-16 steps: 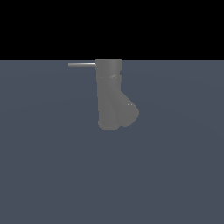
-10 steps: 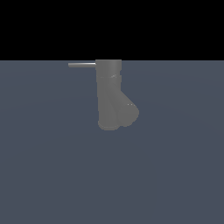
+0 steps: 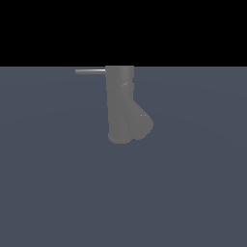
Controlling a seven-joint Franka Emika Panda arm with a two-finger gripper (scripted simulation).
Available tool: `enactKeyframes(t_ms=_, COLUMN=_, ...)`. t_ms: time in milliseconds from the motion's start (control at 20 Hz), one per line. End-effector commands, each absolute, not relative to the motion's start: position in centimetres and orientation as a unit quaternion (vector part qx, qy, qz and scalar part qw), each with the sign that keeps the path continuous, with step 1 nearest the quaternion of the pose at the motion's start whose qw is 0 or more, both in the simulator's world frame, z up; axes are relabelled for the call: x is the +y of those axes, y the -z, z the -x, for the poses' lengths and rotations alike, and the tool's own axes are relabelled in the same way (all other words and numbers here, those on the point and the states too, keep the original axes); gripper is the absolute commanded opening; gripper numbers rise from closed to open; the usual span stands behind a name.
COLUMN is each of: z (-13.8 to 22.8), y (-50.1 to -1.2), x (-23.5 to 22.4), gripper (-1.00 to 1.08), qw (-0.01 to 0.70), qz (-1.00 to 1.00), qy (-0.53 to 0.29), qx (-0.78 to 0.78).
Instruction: Turn on the faucet by rotating a designated handle.
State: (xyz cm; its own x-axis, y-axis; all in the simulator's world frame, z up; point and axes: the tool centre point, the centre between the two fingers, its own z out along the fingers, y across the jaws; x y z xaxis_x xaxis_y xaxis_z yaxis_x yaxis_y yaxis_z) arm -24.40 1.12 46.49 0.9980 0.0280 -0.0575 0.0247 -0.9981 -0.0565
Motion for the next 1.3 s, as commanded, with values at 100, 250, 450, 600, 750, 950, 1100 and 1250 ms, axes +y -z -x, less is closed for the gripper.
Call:
enactKeyframes(t_ms=100, z=23.9, y=-46.4, x=1.2, gripper=-1.00, qw=0.031, qz=0.999, qy=-0.030, qx=-0.005)
enactKeyframes(t_ms=250, z=23.3, y=-46.4, x=1.4, gripper=-1.00, qw=0.034, qz=0.999, qy=-0.030, qx=0.007)
enactKeyframes(t_ms=450, z=22.0, y=-46.2, x=1.7, gripper=-1.00, qw=0.041, qz=0.998, qy=-0.032, qx=0.029)
enactKeyframes(t_ms=600, z=20.8, y=-46.0, x=2.0, gripper=-1.00, qw=0.046, qz=0.997, qy=-0.034, qx=0.052)
enactKeyframes(t_ms=750, z=19.3, y=-45.7, x=2.4, gripper=-1.00, qw=0.053, qz=0.995, qy=-0.037, qx=0.080)
enactKeyframes(t_ms=950, z=16.9, y=-45.0, x=3.0, gripper=-1.00, qw=0.060, qz=0.989, qy=-0.042, qx=0.126)
enactKeyframes(t_ms=1100, z=15.1, y=-44.4, x=3.5, gripper=-1.00, qw=0.064, qz=0.984, qy=-0.046, qx=0.162)
enactKeyframes(t_ms=1250, z=13.2, y=-43.6, x=4.1, gripper=-1.00, qw=0.066, qz=0.977, qy=-0.050, qx=0.198)
